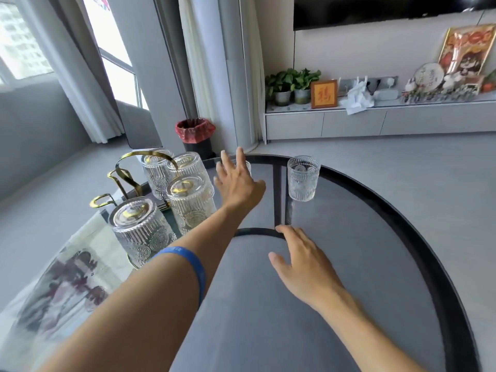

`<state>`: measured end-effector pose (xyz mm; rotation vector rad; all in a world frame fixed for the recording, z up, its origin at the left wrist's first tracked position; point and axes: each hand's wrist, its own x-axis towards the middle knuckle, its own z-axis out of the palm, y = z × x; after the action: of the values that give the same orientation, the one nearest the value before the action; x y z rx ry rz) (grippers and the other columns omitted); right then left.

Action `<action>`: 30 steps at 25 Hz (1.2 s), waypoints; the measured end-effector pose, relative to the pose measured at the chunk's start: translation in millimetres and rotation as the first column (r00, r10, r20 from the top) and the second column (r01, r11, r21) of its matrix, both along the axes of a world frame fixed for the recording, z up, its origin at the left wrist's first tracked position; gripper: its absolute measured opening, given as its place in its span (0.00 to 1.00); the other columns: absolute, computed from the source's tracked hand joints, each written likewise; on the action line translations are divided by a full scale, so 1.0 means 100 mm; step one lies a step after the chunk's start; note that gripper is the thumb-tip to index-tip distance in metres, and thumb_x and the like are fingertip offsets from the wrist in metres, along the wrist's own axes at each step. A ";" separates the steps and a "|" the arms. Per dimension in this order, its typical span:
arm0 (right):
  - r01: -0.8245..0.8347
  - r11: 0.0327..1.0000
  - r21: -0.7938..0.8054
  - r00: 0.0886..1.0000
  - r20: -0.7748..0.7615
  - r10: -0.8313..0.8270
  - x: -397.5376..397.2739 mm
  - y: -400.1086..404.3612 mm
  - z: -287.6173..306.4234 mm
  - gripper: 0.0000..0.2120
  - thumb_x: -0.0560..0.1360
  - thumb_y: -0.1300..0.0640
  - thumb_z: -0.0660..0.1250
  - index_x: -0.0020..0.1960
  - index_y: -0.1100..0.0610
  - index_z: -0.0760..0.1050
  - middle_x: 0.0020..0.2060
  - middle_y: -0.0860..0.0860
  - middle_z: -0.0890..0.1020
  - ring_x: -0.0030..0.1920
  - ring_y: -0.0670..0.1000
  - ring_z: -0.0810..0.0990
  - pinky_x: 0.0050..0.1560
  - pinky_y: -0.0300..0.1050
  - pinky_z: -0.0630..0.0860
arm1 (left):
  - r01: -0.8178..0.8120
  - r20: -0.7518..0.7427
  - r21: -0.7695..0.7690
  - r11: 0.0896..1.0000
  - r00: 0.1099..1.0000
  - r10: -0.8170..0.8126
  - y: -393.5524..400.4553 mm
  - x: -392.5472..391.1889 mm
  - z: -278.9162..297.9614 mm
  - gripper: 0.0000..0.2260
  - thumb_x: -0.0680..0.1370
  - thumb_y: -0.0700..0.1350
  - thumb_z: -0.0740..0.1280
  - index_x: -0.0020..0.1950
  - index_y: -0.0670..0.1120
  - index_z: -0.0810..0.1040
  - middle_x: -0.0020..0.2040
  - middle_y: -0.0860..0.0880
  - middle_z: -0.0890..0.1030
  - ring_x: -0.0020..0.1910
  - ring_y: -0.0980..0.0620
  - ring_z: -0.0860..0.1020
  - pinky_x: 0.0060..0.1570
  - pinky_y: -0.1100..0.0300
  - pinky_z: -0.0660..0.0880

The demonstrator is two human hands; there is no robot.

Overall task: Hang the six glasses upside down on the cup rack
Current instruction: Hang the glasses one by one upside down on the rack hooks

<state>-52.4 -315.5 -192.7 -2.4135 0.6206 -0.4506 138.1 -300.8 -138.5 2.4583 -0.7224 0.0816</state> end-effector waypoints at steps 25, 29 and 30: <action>-0.321 0.211 0.923 0.758 0.384 -0.527 0.07 0.75 0.56 0.16 0.80 0.47 0.58 0.67 0.50 0.68 0.57 0.60 0.81 0.50 0.56 0.84 0.46 0.54 0.79 | 0.199 -0.152 -0.457 0.867 0.943 -0.297 1.50 -1.07 0.47 0.35 0.59 0.54 0.76 0.61 0.55 0.65 0.54 0.57 0.72 0.54 0.55 0.75 0.53 0.55 0.77; -0.316 0.645 0.695 0.739 0.607 -0.293 0.22 1.10 1.04 0.09 0.78 0.47 0.61 0.57 0.38 0.74 0.51 0.45 0.82 0.45 0.45 0.82 0.46 0.48 0.78 | 0.237 -0.008 -0.317 0.918 0.968 -0.253 2.01 -0.99 0.67 0.42 0.59 0.62 0.77 0.70 0.57 0.65 0.57 0.57 0.68 0.53 0.58 0.71 0.50 0.69 0.70; -0.321 0.731 0.602 0.733 0.647 -0.210 0.26 1.19 1.18 0.09 0.77 0.46 0.63 0.57 0.38 0.75 0.47 0.40 0.82 0.45 0.43 0.81 0.46 0.43 0.77 | 0.222 0.033 -0.329 0.918 0.974 -0.224 2.09 -0.95 0.74 0.42 0.59 0.64 0.75 0.71 0.56 0.65 0.56 0.58 0.69 0.52 0.60 0.70 0.49 0.73 0.68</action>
<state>-26.6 -196.3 -74.9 -1.3807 0.2778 -0.8554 42.7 -92.2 -64.2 2.0425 -0.9036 0.1003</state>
